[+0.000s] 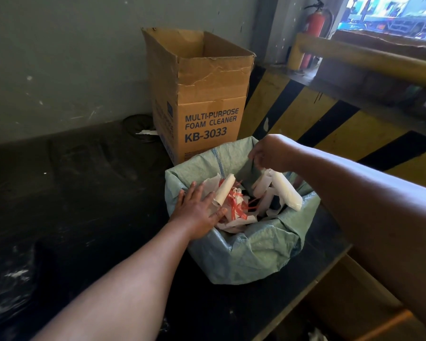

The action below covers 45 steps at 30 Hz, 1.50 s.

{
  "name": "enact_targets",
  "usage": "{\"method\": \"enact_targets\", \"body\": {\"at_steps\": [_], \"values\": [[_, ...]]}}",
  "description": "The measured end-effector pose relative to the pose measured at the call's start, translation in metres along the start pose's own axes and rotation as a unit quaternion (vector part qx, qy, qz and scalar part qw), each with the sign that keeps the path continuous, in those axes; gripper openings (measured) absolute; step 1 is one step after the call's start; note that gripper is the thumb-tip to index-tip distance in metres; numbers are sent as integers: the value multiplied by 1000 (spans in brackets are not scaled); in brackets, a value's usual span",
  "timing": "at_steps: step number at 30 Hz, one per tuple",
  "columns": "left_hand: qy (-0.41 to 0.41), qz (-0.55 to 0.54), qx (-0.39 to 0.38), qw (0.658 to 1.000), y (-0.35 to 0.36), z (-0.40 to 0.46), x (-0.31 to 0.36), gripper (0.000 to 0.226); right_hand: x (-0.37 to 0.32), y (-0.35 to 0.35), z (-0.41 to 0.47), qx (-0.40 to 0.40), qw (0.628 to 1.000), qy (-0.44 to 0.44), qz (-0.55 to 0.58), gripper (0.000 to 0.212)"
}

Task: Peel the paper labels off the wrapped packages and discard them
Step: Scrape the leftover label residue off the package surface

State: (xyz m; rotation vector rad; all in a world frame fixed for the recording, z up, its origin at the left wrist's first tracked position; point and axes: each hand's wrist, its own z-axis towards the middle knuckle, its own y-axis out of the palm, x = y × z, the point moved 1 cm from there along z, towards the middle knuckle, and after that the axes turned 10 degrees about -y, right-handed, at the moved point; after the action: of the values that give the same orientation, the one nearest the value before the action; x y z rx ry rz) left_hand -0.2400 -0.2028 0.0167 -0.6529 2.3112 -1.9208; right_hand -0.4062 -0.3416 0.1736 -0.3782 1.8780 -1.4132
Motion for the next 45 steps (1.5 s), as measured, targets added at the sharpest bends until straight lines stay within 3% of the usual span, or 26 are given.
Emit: {"method": "enact_targets", "body": {"at_steps": [3, 8, 11, 15, 20, 25, 29, 36, 41, 45], "values": [[-2, 4, -1, 1000, 0, -1, 0, 80, 0, -2, -4, 13, 1000, 7, -27, 6], [0, -3, -3, 1000, -2, -2, 1, 79, 4, 0, -2, 9, 998, -11, -59, 25], [0, 0, -1, 1000, -2, -3, 1, 79, 2, 3, -4, -3, 998, 9, -69, 5], [3, -4, -3, 1000, -4, -4, 2, 77, 1, 3, -3, 36, 986, -10, -160, 23], [0, -5, -13, 1000, -8, -6, 5, 76, -6, 6, -4, -36, 983, 11, -182, 22], [10, -69, -37, 997, -23, -12, -6, 78, -16, 20, 5, -28, 983, -14, -179, 36], [-28, -98, 26, 994, -41, -28, -66, 81, -58, 47, 20, 10, 987, -101, -122, 42], [-230, -95, 141, 958, -22, -126, -248, 76, -186, 163, 60, -65, 980, -189, 11, 56], [-372, -106, 137, 912, 19, -229, -356, 76, -293, 258, 65, -157, 952, -260, 40, 59], [-437, -122, 118, 883, 69, -292, -410, 77, -349, 329, 62, -205, 947, -243, 53, 63]]}}
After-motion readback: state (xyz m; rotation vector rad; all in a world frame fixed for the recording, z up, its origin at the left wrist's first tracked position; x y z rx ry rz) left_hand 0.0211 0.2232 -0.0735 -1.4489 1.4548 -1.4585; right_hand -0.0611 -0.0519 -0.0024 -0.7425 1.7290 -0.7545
